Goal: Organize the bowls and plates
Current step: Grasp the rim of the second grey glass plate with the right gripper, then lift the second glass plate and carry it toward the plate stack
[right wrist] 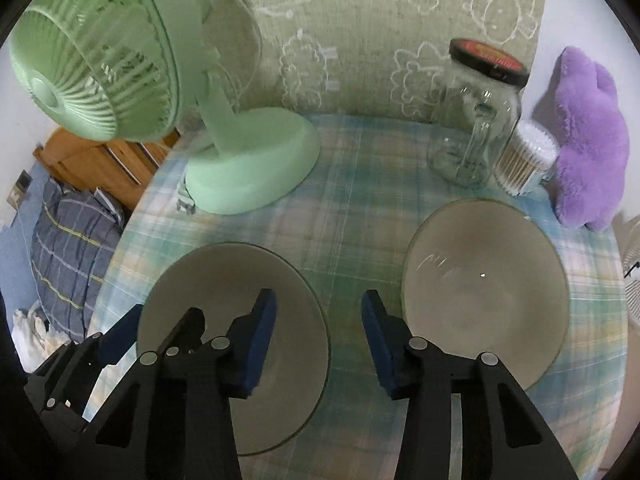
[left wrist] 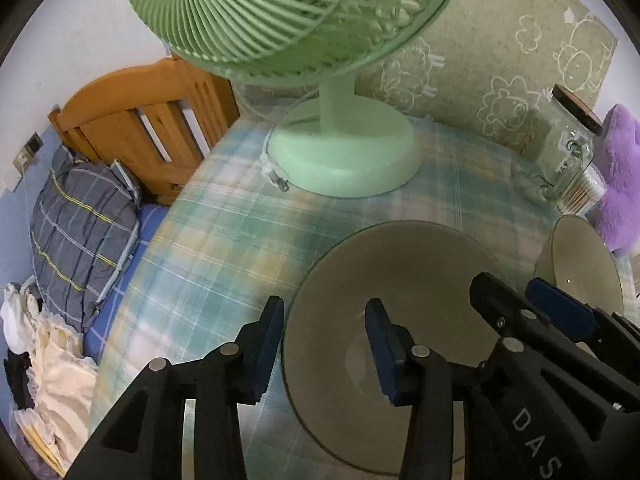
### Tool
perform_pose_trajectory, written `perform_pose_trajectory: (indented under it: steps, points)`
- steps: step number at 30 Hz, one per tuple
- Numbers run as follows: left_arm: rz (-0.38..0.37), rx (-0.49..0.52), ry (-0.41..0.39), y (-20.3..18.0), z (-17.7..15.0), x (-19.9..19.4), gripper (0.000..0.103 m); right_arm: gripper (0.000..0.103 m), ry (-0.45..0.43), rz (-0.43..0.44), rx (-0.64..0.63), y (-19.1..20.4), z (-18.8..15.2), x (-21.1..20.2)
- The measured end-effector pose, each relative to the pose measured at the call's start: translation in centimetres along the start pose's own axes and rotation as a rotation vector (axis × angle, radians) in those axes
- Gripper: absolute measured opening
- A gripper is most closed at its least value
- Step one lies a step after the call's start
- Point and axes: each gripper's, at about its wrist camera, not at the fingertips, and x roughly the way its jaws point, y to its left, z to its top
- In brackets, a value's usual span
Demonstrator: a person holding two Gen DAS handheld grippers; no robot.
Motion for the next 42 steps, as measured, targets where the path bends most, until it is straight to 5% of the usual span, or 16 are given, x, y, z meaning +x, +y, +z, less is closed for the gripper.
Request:
perform_pose_trajectory:
  steps: [3,8,26,42]
  points:
    - [-0.002,0.005,0.009,0.0,-0.1,0.6,0.038,0.044,0.013,0.004,0.005,-0.1,-0.2,0.7]
    - [0.024,0.005,0.013,0.4,0.0,1.2,0.024,0.022,0.029,0.010,-0.010,0.0,-0.2,1.6]
    - [-0.007,0.040,0.054,-0.4,-1.5,-1.0,0.023,0.022,0.045,-0.027,-0.021,-0.2,-1.6,-0.5]
    - [-0.048,0.111,0.004,-0.9,-5.6,-9.2,0.023,0.022,-0.001,-0.066,0.044,-1.2,-6.6,-9.4]
